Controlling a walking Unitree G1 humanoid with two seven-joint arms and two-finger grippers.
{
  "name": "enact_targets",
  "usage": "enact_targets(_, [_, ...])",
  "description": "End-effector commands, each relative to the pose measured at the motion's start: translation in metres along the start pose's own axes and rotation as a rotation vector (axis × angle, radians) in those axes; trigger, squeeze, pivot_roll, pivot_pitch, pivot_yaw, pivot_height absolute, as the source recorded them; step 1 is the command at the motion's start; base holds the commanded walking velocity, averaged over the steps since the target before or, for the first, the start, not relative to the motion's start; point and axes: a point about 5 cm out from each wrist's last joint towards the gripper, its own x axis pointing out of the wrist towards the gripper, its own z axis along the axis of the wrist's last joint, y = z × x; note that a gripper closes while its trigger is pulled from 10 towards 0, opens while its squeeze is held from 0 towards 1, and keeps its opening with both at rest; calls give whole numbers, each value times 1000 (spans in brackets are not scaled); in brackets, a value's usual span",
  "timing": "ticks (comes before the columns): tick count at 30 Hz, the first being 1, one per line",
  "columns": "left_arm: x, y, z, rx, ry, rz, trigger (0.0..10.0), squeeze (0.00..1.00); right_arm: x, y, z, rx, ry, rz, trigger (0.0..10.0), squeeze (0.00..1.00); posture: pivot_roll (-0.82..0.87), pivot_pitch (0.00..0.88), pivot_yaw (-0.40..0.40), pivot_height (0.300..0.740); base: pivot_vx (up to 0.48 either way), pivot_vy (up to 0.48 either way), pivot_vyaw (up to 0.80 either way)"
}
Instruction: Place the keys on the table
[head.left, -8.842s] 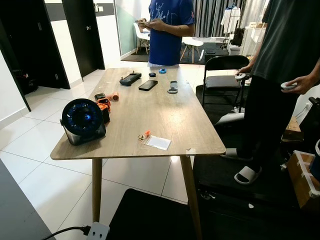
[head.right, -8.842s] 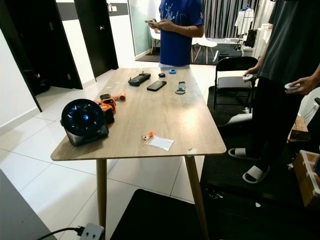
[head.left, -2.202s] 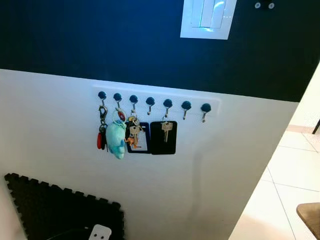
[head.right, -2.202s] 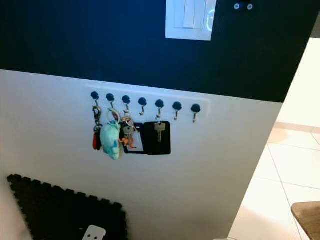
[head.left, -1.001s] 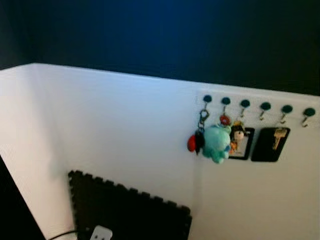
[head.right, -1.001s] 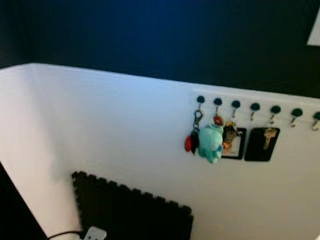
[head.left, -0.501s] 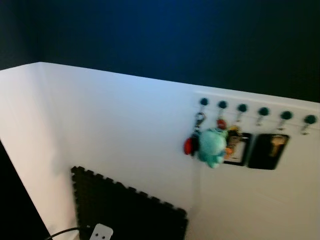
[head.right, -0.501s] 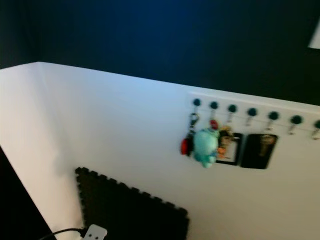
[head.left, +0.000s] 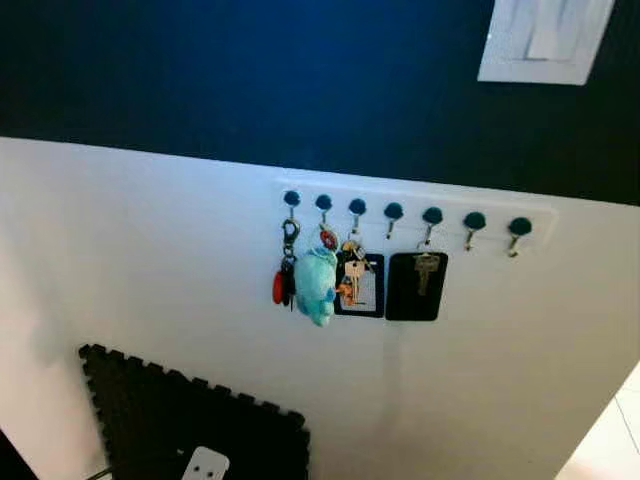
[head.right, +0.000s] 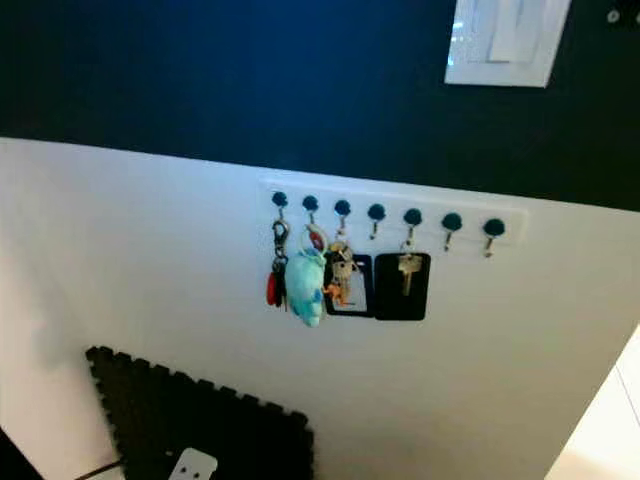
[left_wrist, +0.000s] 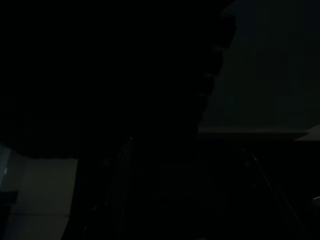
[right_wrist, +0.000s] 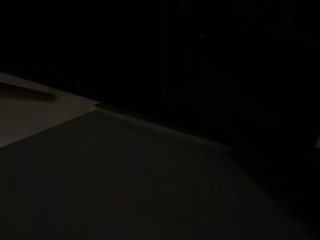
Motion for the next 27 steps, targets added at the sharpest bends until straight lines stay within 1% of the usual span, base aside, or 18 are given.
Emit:
enact_targets(1, [-3, 4, -4, 13, 21, 8, 10000, 0, 0, 3, -2, 13, 10, 9, 10000, 0, 67, 21, 19, 740, 0, 0, 0])
enact_targets(5, [-2, 4, -4, 21, 26, 14, 10000, 0, 0, 3, -3, 15, 11, 8, 10000, 0, 67, 21, 19, 740, 0, 0, 0])
enact_targets(7, [-2, 5, -5, 11, 39, 17, 10000, 0, -1, 3, -3, 16, 12, 7, 10000, 0, 68, 21, 20, 740, 0, 0, 0])
enact_targets(9, [-2, 3, -5, 11, 35, 3, 10000, 0, -1, 3, -3, 16, 12, 7, 10000, 0, 68, 21, 20, 740, 0, 0, 0])
enact_targets(15, [-3, 2, -7, 17, 42, -9, 10000, 0, -1, 3, -4, 16, 12, 6, 10000, 0, 67, 20, 21, 740, 0, 480, 0])
enact_targets(27, [-3, 4, -4, 45, 22, -21, 10000, 0, -2, 3, -4, 28, 6, 4, 10000, 0, 66, 7, 30, 740, 0, 0, 0])
